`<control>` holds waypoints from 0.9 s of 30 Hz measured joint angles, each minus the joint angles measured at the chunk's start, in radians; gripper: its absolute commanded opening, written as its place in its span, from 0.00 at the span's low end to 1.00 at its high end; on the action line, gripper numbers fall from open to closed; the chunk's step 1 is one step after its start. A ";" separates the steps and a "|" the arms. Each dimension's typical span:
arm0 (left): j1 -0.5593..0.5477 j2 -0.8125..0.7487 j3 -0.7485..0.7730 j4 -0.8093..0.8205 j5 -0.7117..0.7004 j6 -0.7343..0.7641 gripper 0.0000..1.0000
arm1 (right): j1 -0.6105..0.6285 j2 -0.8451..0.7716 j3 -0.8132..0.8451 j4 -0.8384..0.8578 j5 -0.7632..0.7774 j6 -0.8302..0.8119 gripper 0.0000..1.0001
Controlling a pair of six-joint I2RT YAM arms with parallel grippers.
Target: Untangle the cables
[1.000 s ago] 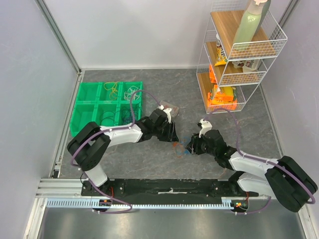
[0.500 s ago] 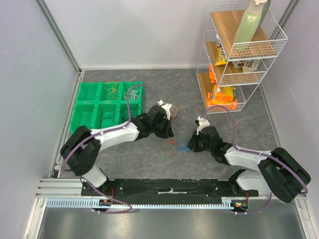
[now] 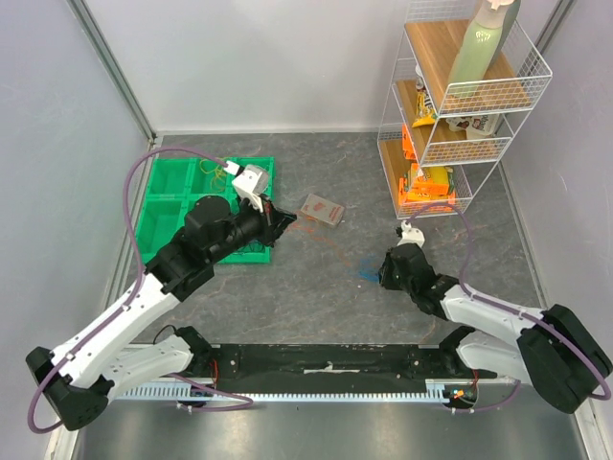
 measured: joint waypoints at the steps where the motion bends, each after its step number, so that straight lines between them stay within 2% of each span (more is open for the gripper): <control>1: 0.000 -0.016 0.007 -0.007 0.001 0.005 0.02 | -0.002 -0.016 0.000 -0.011 0.003 -0.008 0.25; 4: 0.000 -0.033 0.035 -0.034 0.008 0.016 0.02 | -0.002 -0.060 0.018 -0.072 0.022 -0.056 0.39; 7: 0.000 -0.033 0.061 -0.066 0.010 0.019 0.02 | -0.003 -0.098 0.070 -0.139 0.026 -0.137 0.61; 11: 0.000 -0.034 0.077 -0.086 0.029 0.019 0.02 | -0.003 -0.180 0.150 -0.151 -0.082 -0.270 0.80; 15: 0.000 -0.036 0.088 -0.092 0.068 0.019 0.02 | -0.003 -0.277 0.162 -0.039 -0.317 -0.369 0.83; 18: 0.000 -0.037 0.099 -0.095 0.101 0.018 0.02 | 0.011 -0.257 0.170 0.073 -0.467 -0.396 0.83; 23: 0.001 -0.042 0.127 -0.095 0.165 0.018 0.02 | 0.079 -0.134 0.178 0.295 -0.618 -0.396 0.82; 27: 0.001 -0.052 0.149 -0.094 0.223 0.016 0.02 | 0.154 -0.049 0.196 0.475 -0.640 -0.369 0.82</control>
